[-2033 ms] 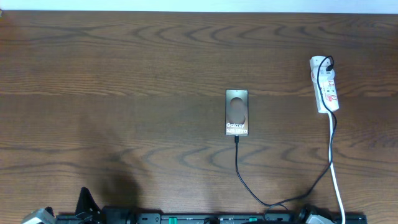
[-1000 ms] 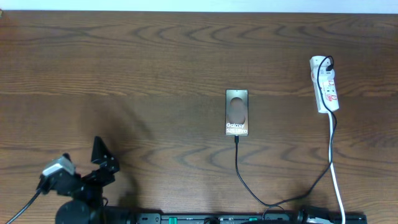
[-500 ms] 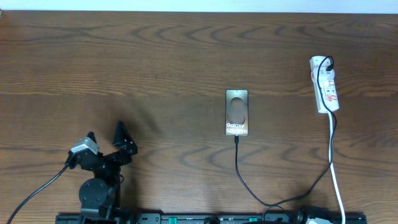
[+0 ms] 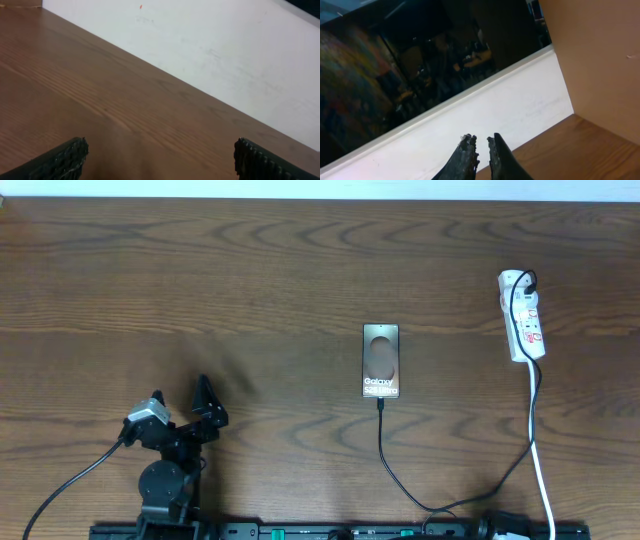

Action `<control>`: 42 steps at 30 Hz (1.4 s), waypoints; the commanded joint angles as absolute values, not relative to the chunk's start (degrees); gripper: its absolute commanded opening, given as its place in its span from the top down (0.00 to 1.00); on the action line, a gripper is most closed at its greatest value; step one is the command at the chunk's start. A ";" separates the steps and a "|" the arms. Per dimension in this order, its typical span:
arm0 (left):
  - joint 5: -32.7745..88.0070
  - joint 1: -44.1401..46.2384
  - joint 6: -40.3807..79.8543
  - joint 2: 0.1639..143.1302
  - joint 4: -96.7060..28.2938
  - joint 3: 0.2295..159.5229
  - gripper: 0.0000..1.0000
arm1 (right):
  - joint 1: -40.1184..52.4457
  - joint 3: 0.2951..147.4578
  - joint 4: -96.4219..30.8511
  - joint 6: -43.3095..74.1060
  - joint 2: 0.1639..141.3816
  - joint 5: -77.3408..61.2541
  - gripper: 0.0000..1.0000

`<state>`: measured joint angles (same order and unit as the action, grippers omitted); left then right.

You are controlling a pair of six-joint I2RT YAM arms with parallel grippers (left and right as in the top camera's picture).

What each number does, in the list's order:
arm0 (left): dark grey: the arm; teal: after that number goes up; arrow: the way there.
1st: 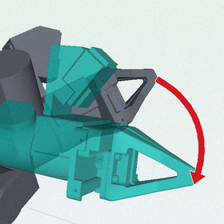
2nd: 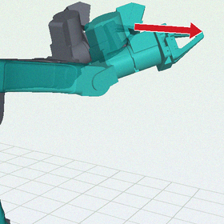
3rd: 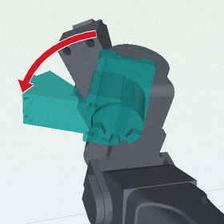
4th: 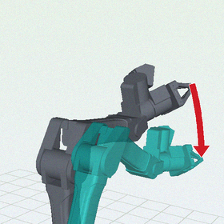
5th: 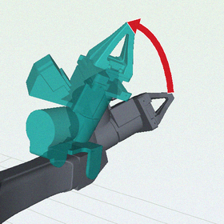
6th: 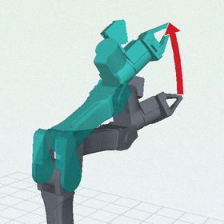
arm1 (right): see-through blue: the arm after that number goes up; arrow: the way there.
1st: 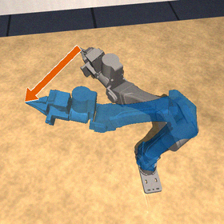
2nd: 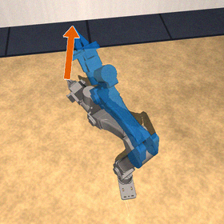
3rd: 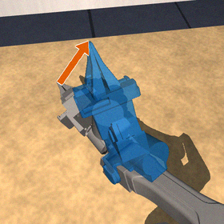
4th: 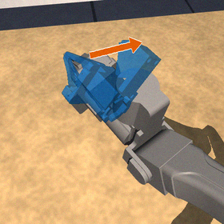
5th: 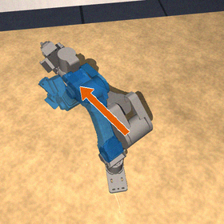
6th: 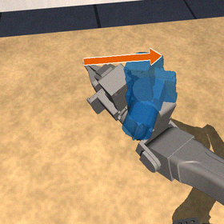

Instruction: Plug charger to phone and switch on socket

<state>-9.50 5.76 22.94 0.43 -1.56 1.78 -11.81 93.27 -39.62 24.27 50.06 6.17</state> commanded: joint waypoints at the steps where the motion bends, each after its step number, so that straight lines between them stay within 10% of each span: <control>1: -9.41 5.54 23.24 0.23 -2.55 0.23 0.05 | -11.51 92.88 -39.64 24.18 48.97 6.00 0.89; 42: -9.43 5.54 23.24 0.34 -3.16 0.23 0.05 | 4.60 92.88 -39.38 24.16 18.83 -6.20 0.91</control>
